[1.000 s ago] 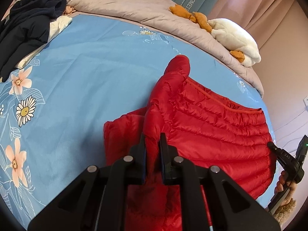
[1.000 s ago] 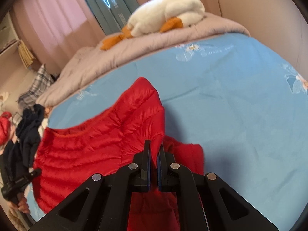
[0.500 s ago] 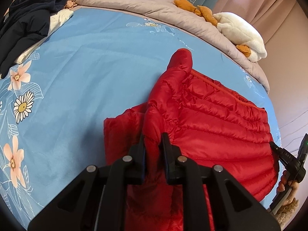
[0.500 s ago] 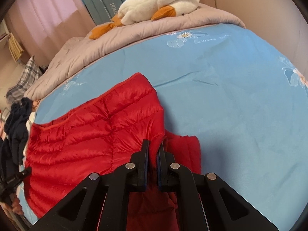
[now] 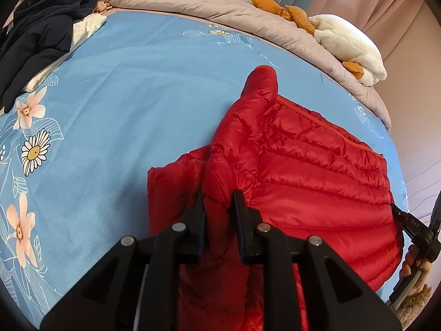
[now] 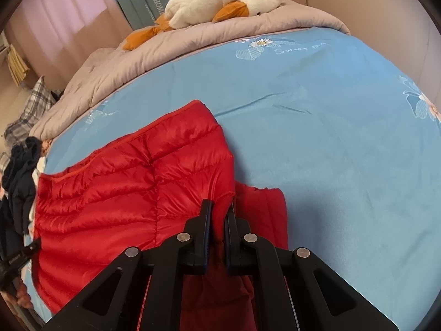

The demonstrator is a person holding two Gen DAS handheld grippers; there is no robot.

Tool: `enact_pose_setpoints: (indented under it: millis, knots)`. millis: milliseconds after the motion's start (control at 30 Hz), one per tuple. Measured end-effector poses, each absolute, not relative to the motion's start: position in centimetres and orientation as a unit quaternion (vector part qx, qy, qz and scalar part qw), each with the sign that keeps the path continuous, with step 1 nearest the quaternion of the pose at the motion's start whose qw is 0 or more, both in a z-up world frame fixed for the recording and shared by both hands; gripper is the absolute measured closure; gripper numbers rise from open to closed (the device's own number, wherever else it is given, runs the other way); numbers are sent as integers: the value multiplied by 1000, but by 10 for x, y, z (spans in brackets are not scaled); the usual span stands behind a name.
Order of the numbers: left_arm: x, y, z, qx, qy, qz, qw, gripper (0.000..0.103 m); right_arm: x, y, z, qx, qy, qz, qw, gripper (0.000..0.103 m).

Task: Fold large clothes
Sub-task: 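Lift the held edge with both grippers and fold it over the jacket, then open both grippers and release the folded jacket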

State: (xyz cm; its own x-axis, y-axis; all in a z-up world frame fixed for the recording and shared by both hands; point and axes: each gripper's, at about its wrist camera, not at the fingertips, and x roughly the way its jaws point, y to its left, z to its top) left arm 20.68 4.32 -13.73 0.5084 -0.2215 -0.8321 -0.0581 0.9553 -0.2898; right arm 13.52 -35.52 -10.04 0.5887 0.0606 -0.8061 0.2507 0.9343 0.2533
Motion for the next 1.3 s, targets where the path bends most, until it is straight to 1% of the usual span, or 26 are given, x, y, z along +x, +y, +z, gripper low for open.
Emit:
enact_pose_setpoints:
  millis: [367,433,467,500,533,567,600,633,667,700,733,767,800,833,933,1000,1167,1300]
  knots:
    - [196,43,-123,-133,475,-50,868,82,129,-352,-89,153,438,-60,884,99]
    - [193,41,-119,-121,473,-48,871,80,127,-352,-88,147,438,-64,884,96]
    - [191,40,-117,-119,471,-47,873,80,126,-351,-87,145,436,-66,885,94]
    - [188,41,-114,-120,467,-48,875,76,125,-351,-85,144,434,-68,887,88]
    - [186,41,-111,-123,463,-51,876,70,123,-351,-83,141,432,-71,888,83]
    - [183,42,-108,-127,459,-53,878,65,121,-351,-80,139,430,-72,889,79]
    - [181,43,-105,-130,455,-55,879,57,119,-351,-77,138,426,-74,891,67]
    - [178,44,-101,-134,449,-57,882,52,116,-352,-75,138,423,-75,893,47]
    - [176,45,-98,-135,444,-59,884,44,113,-353,-71,139,416,-76,895,38]
    - [173,47,-94,-138,439,-59,886,33,108,-355,-67,140,405,-76,900,27]
    - [169,49,-91,-141,432,-59,889,23,104,-356,-64,141,397,-77,904,21]
    - [166,51,-89,-142,425,-60,892,17,102,-357,-63,140,395,-76,905,18]
    - [164,52,-88,-142,422,-60,894,9,100,-359,-62,138,395,-72,905,11]
    - [162,54,-87,-141,419,-59,895,4,97,-363,-63,142,396,-65,905,7]
    - [158,62,-93,-146,421,-49,894,0,90,-371,-70,160,404,-48,899,4]
    - [158,67,-102,-151,431,-40,889,0,89,-374,-80,167,415,-43,893,1]
    - [159,70,-134,-167,473,-35,864,0,83,-375,-107,198,446,-11,873,1]
    - [159,64,-150,-175,490,-52,852,0,85,-374,-126,227,464,10,856,1]
